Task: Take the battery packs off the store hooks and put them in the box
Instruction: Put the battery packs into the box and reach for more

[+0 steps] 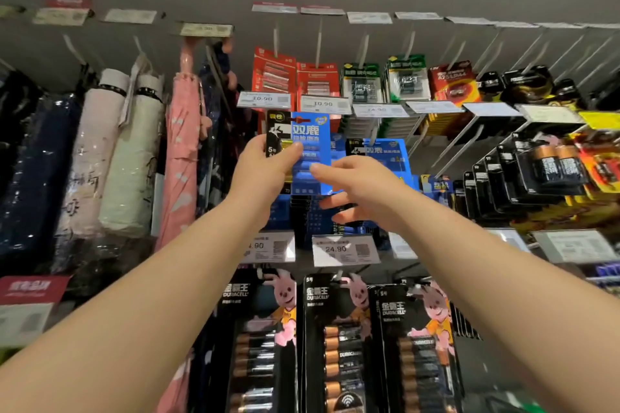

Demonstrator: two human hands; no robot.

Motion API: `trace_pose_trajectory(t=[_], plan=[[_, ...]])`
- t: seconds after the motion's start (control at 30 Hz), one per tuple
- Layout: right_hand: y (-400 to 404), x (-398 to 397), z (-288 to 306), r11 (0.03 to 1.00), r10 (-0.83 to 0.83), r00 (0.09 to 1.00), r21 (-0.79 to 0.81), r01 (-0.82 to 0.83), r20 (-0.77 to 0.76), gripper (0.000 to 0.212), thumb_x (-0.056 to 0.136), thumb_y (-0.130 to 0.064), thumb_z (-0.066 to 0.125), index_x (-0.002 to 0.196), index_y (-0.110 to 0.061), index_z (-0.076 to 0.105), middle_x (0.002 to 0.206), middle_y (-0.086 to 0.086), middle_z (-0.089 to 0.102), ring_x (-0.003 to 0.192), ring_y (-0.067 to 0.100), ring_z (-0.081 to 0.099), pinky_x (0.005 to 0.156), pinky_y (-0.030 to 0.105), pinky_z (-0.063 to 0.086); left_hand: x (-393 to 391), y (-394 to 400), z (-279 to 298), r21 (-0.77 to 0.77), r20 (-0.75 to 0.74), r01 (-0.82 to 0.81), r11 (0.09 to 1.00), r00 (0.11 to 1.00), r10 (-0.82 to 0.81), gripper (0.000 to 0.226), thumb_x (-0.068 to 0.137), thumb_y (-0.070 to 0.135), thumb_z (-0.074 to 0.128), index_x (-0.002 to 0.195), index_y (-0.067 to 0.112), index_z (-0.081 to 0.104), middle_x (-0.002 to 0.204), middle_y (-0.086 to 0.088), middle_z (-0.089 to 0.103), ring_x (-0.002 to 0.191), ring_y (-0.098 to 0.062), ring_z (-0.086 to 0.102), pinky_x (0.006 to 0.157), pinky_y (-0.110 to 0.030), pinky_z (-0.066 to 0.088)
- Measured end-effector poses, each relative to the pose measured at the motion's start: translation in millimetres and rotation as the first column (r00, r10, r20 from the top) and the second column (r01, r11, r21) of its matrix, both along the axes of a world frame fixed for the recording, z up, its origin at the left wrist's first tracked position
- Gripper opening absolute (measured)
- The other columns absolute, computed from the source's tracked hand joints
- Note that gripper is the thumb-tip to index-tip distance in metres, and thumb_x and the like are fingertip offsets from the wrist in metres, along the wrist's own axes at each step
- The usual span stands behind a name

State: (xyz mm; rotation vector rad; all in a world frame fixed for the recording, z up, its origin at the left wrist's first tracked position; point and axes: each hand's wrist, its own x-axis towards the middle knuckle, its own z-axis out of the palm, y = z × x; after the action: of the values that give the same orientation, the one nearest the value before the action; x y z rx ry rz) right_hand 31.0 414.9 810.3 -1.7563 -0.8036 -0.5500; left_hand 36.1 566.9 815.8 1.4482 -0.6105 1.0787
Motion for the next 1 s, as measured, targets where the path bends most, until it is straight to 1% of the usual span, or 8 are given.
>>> trace_pose_trajectory(t=[0.1,0.27,0.37,0.47,0.57,0.7,0.87,1.0], plan=[[2,3,-1,0.997,0.036,0.999,0.064,-0.038,0.023,0.013,0.093,-0.032,0.063,0.087,-0.025,0.055,0.093,-0.009,0.063,0.072,0.016,0.067,0.059,0.027,0.049,3,-11,-3,0.017,0.007,-0.012,1.0,1.0,0.012,0.044,0.089,0.037,0.068,0.126,0.016,0.057,0.12,0.001,0.067,0.11,-0.018,0.064,0.093,-0.035,0.051],[-2,11,-4,0.972,-0.021,0.998,0.234,0.033,-0.055,0.03,0.09,-0.028,0.067,0.112,-0.012,0.054,0.095,-0.002,0.064,0.061,0.015,0.064,0.051,0.026,0.051,16,-18,-7,0.063,-0.013,-0.045,0.997,0.999,0.046,0.022,0.094,0.035,0.063,0.112,0.022,0.058,0.107,0.007,0.067,0.102,-0.012,0.064,0.083,-0.025,0.049],[-2,17,-1,0.954,-0.03,0.997,0.295,0.049,-0.068,0.04,0.091,-0.025,0.067,0.123,-0.005,0.052,0.102,0.004,0.063,0.06,0.016,0.064,0.051,0.026,0.053,18,-18,-3,0.11,-0.043,-0.056,0.992,0.997,0.061,0.043,0.094,0.042,0.062,0.131,0.021,0.056,0.125,0.005,0.063,0.114,-0.015,0.06,0.099,-0.034,0.048],[-1,22,4,0.936,-0.053,0.996,0.344,0.075,-0.073,0.05,0.092,-0.024,0.065,0.134,-0.003,0.047,0.103,0.005,0.06,0.059,0.016,0.063,0.05,0.024,0.054,17,-18,2,0.148,-0.059,-0.049,0.988,0.997,0.058,0.058,0.096,0.043,0.058,0.147,0.019,0.043,0.136,0.005,0.053,0.114,-0.006,0.055,0.09,-0.018,0.042],[1,23,9,0.927,-0.047,0.997,0.369,0.069,-0.069,0.048,0.095,-0.024,0.062,0.134,-0.004,0.042,0.098,0.002,0.057,0.06,0.015,0.059,0.049,0.024,0.055,15,-16,4,0.154,-0.077,-0.039,0.987,0.996,0.051,0.064,0.095,0.05,0.056,0.15,0.022,0.039,0.145,0.003,0.05,0.129,-0.015,0.049,0.103,-0.032,0.041],[5,24,15,0.929,-0.103,0.993,0.351,0.116,-0.057,0.059,0.095,-0.027,0.062,0.144,-0.009,0.035,0.107,0.004,0.059,0.062,0.014,0.057,0.046,0.023,0.049,13,-14,4,0.155,-0.089,-0.006,0.988,0.996,0.02,0.062,0.098,0.044,0.054,0.152,0.02,0.034,0.143,0.007,0.049,0.122,-0.007,0.048,0.093,-0.022,0.034],[15,24,21,0.932,-0.111,0.983,0.327,0.153,-0.144,0.034,0.095,-0.026,0.06,0.122,-0.004,0.056,0.078,0.004,0.051,0.056,0.018,0.052,0.053,0.029,0.053,15,-14,8,0.199,-0.107,-0.042,0.979,0.992,0.064,0.064,0.099,0.043,0.053,0.154,0.021,0.029,0.156,0.0,0.036,0.138,-0.017,0.039,0.098,-0.028,0.03],[20,28,25,0.926,-0.107,0.969,0.333,0.178,-0.221,0.03,0.096,-0.023,0.059,0.121,-0.006,0.056,0.076,0.006,0.049,0.058,0.02,0.053,0.056,0.031,0.053,22,-15,11,0.217,-0.132,-0.051,0.975,0.988,0.081,0.062,0.099,0.042,0.051,0.154,0.024,0.029,0.158,0.0,0.034,0.141,-0.021,0.037,0.097,-0.027,0.029]])
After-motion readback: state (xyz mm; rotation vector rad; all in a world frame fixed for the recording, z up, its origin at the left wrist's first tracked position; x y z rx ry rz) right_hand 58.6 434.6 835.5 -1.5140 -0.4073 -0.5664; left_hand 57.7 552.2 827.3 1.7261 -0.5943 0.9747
